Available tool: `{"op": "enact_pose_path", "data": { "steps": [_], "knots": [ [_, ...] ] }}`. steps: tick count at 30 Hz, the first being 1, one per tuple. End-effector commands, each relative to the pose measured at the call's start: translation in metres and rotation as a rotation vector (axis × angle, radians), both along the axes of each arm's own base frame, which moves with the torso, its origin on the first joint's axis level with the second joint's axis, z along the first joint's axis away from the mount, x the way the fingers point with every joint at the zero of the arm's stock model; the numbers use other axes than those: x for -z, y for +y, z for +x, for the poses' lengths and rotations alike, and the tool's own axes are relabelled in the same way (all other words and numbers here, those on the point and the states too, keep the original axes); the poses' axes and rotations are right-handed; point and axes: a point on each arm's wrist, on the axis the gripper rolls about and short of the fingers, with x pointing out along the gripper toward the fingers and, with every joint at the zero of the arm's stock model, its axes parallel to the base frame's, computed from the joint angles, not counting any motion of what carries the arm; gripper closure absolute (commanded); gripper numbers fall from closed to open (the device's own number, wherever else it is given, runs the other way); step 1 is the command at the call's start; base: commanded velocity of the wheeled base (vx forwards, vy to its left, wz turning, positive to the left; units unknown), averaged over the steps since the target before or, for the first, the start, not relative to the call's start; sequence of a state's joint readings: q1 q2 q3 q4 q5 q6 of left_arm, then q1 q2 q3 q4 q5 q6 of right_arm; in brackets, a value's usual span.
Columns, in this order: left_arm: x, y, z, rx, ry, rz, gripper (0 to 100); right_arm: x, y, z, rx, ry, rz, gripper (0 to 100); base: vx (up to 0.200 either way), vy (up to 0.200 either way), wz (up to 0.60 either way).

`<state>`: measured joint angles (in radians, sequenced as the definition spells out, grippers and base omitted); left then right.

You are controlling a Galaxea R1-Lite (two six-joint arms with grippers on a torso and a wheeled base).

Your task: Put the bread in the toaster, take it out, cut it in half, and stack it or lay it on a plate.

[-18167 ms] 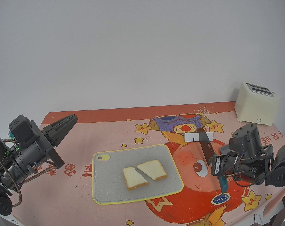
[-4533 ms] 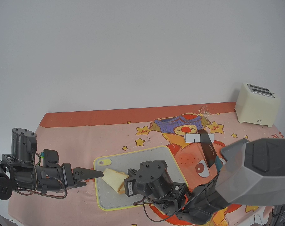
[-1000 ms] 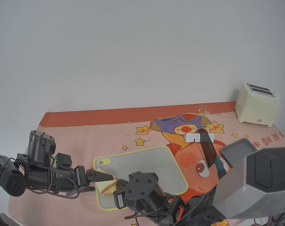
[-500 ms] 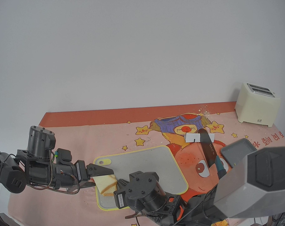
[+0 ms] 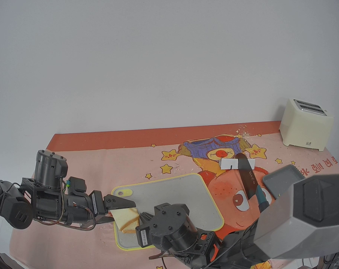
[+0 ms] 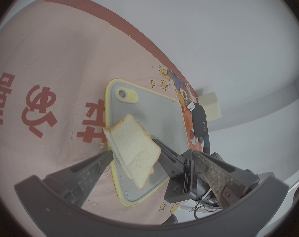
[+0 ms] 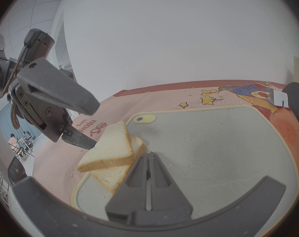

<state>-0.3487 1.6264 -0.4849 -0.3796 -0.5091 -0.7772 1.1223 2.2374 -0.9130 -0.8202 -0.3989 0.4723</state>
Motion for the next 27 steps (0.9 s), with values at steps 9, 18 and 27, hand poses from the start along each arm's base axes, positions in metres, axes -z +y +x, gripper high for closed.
{"op": "enact_pose_path", "data": {
  "steps": [9,18,27],
  "knots": [
    [0.0069,0.0071,0.0046,-0.036,0.031,0.010,0,-0.0028,0.0010,0.0003,-0.001,-0.004,0.009,100,0.000,0.000,0.00],
    [0.0062,0.0077,0.0029,-0.038,0.032,0.008,0,-0.0022,0.0011,0.0003,-0.001,-0.004,0.008,100,0.000,0.000,0.00],
    [0.0070,0.0081,0.0028,-0.040,0.035,0.012,0,-0.0037,0.0010,0.0009,0.001,-0.006,0.012,100,0.000,0.000,0.00]
  ]
}}
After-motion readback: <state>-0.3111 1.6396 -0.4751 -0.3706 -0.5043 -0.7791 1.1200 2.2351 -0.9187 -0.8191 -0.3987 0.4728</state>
